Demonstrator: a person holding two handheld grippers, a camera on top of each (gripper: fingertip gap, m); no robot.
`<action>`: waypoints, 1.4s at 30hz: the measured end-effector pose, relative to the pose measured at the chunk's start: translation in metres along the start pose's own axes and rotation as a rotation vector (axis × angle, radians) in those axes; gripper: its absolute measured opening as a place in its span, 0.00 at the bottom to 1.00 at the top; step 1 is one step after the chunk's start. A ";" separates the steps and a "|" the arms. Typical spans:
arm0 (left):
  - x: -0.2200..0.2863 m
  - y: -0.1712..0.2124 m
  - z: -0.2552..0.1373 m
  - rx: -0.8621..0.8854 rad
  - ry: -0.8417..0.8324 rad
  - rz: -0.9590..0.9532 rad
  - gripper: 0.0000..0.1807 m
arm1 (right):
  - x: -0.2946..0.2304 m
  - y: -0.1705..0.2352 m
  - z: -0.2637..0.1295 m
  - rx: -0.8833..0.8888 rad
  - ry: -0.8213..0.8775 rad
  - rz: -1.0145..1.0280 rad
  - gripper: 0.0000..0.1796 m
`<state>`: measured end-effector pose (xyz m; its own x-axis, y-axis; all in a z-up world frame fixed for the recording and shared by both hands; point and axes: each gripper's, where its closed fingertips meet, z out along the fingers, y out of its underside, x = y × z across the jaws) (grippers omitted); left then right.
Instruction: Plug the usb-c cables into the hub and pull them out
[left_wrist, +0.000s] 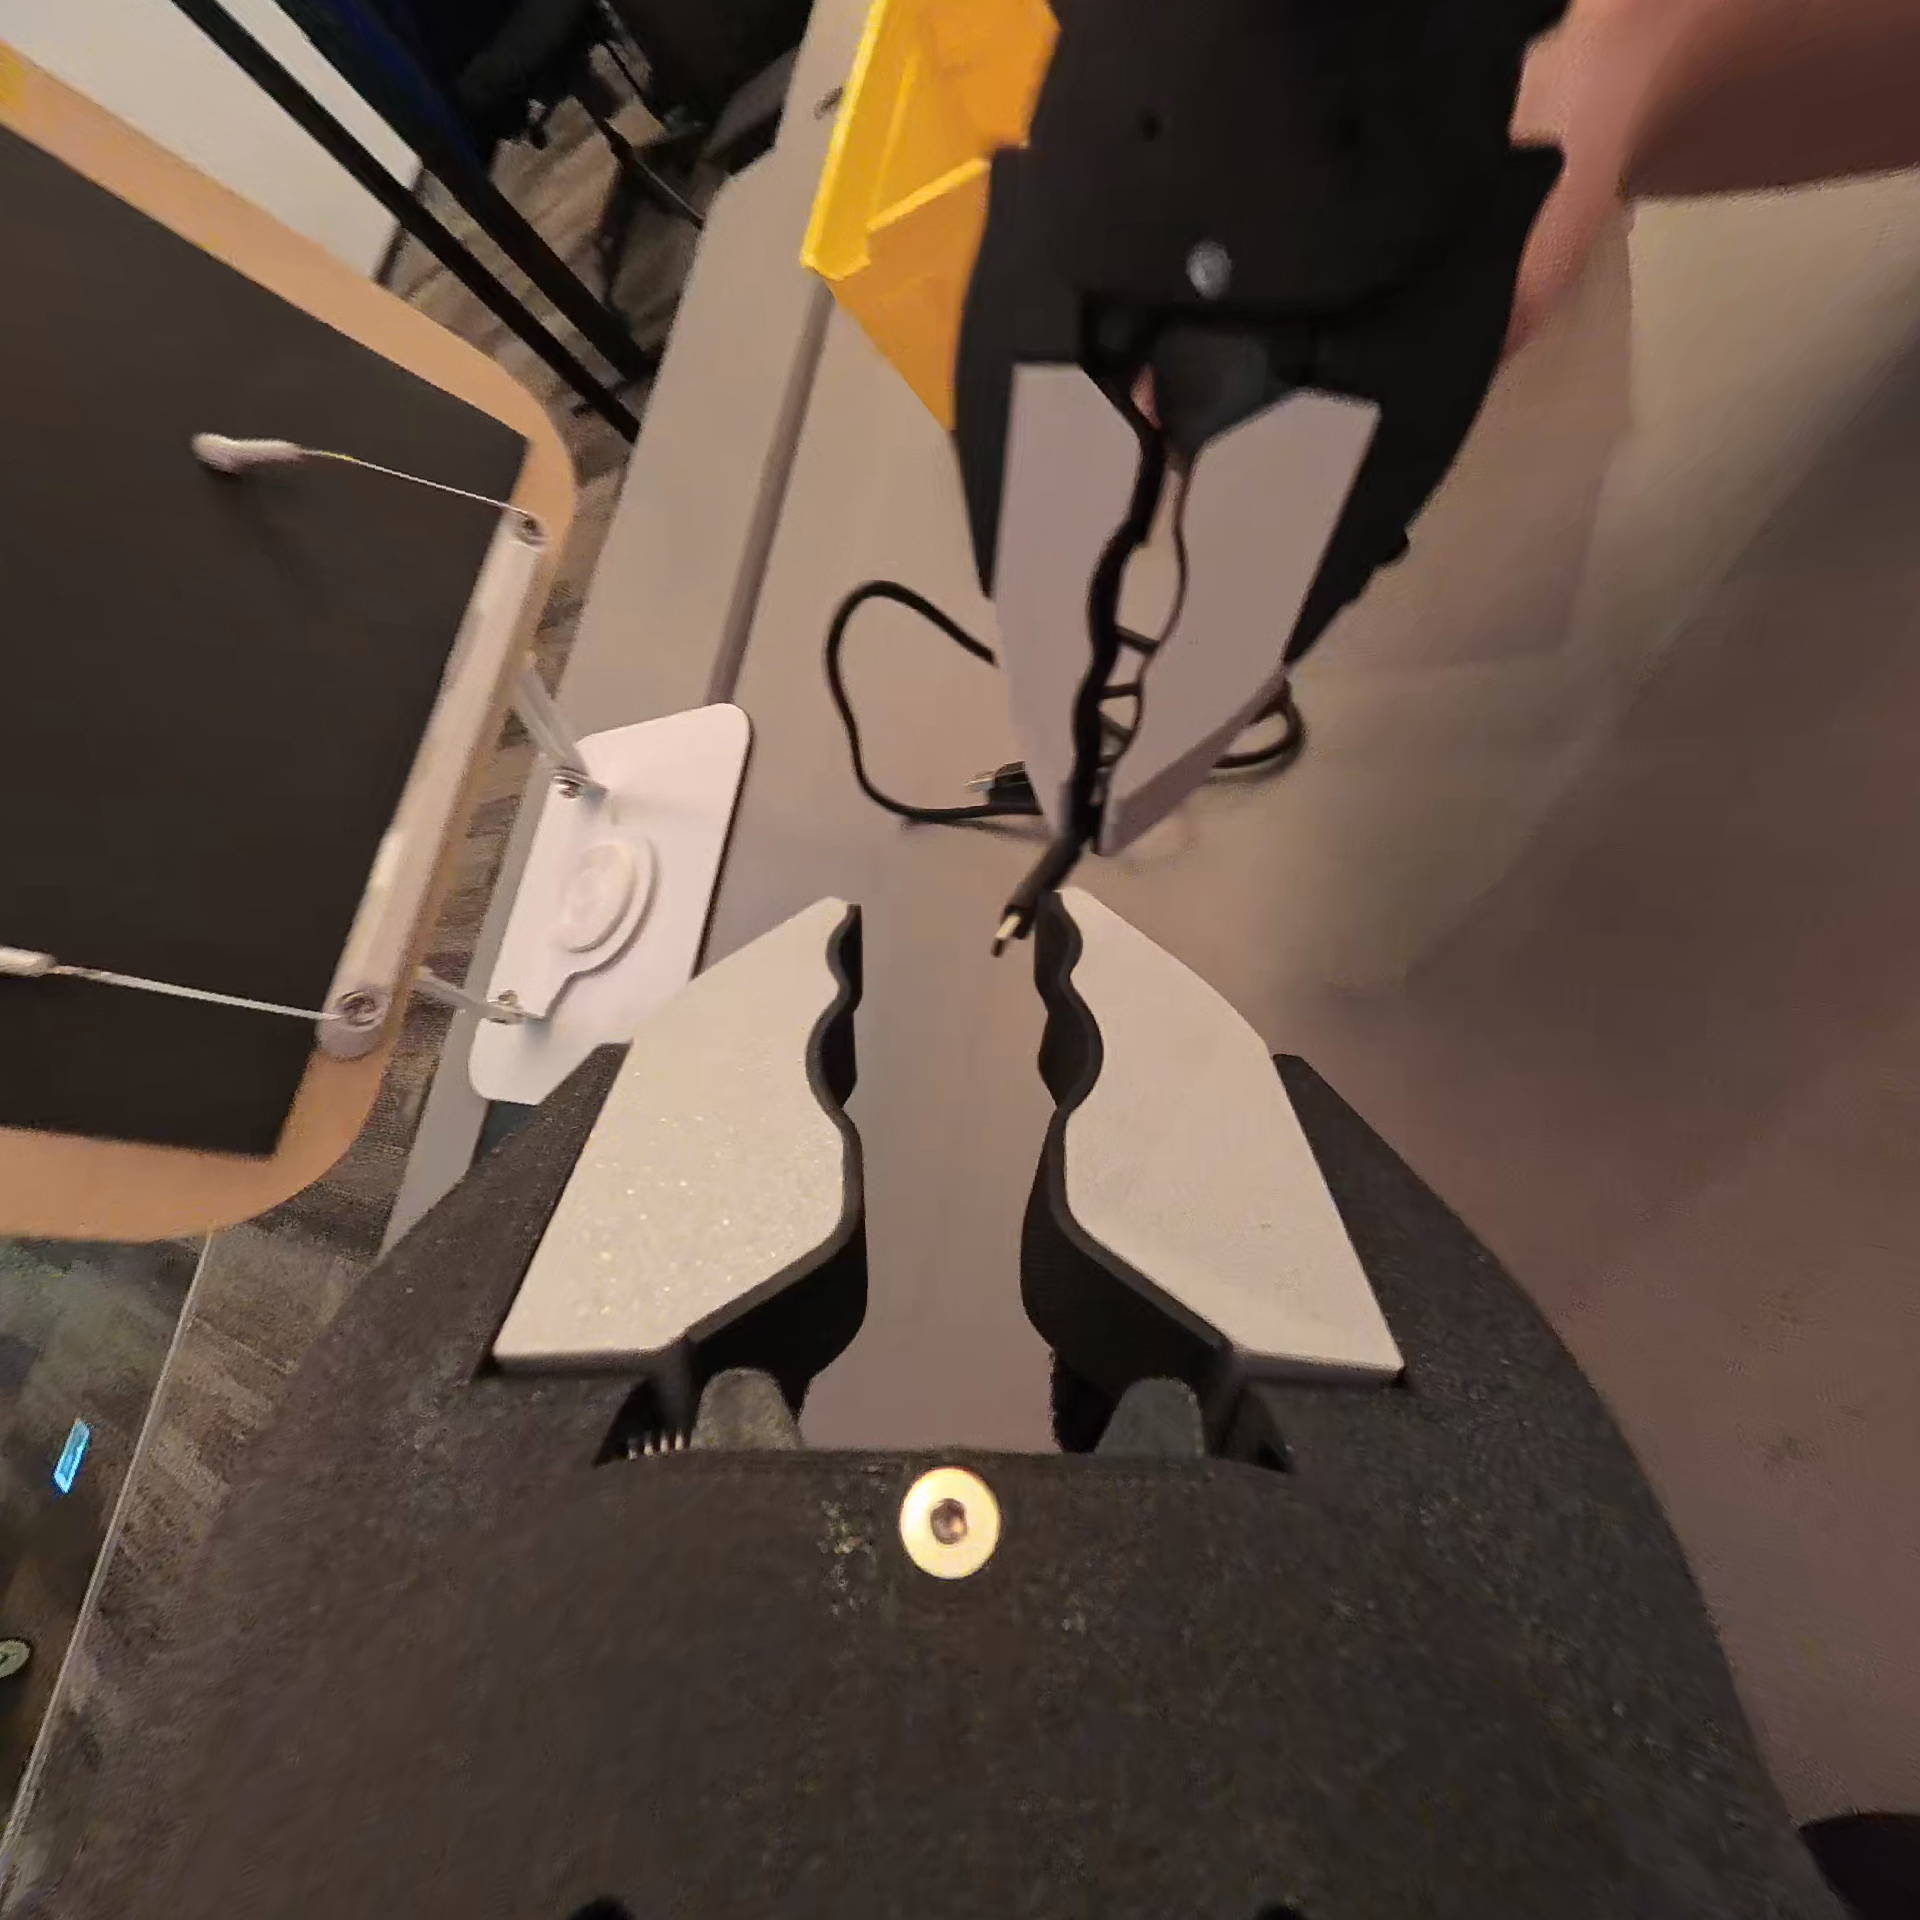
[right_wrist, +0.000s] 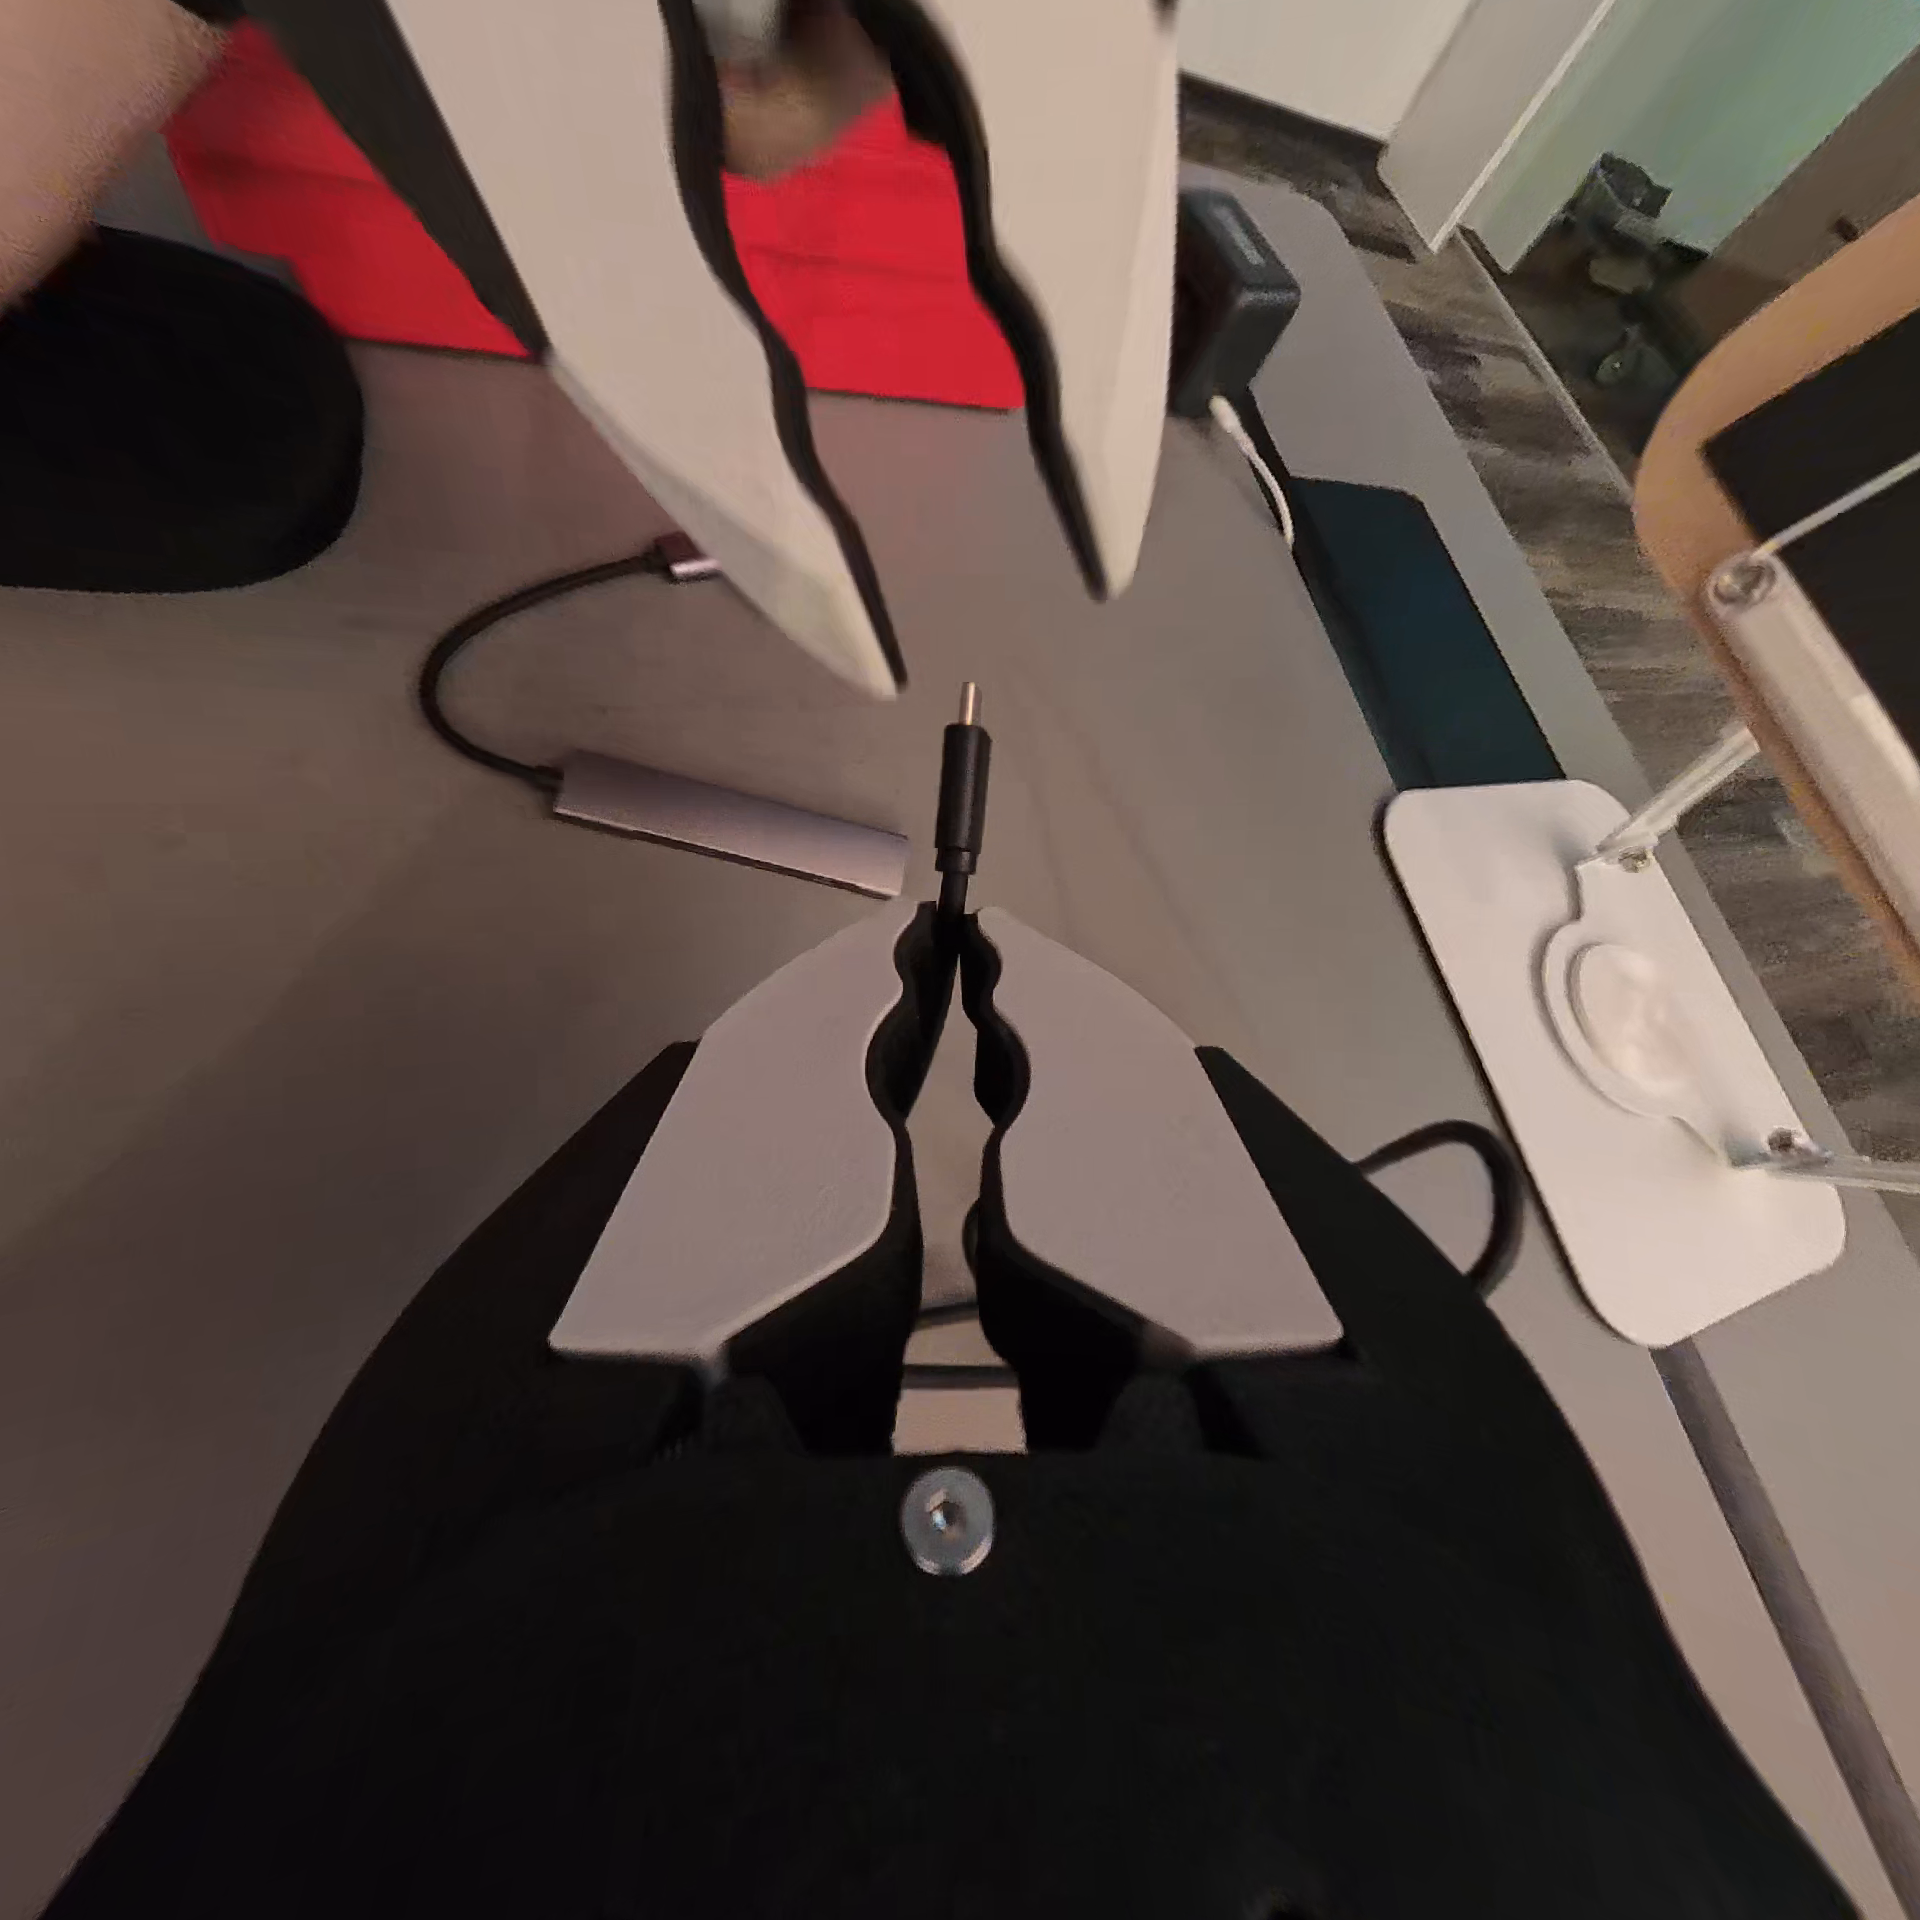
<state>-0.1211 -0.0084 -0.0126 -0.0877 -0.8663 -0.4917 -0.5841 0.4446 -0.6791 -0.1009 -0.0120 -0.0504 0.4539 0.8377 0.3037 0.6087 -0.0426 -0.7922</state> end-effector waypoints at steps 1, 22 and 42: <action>0.005 0.001 0.006 -0.014 0.022 0.010 0.17 | -0.003 -0.003 -0.003 0.019 -0.021 -0.011 0.03; -0.043 -0.021 -0.025 0.016 -0.323 0.135 0.03 | -0.048 -0.081 -0.041 0.643 -0.647 0.646 0.18; 0.010 -0.064 -0.014 0.161 -0.150 0.344 0.03 | -0.006 -0.075 -0.067 0.996 -0.791 0.891 0.10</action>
<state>-0.0963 -0.0486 0.0336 -0.1304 -0.6234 -0.7709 -0.4062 0.7429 -0.5320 -0.1058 -0.0502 0.0424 -0.2214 0.8167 -0.5328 -0.4703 -0.5681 -0.6753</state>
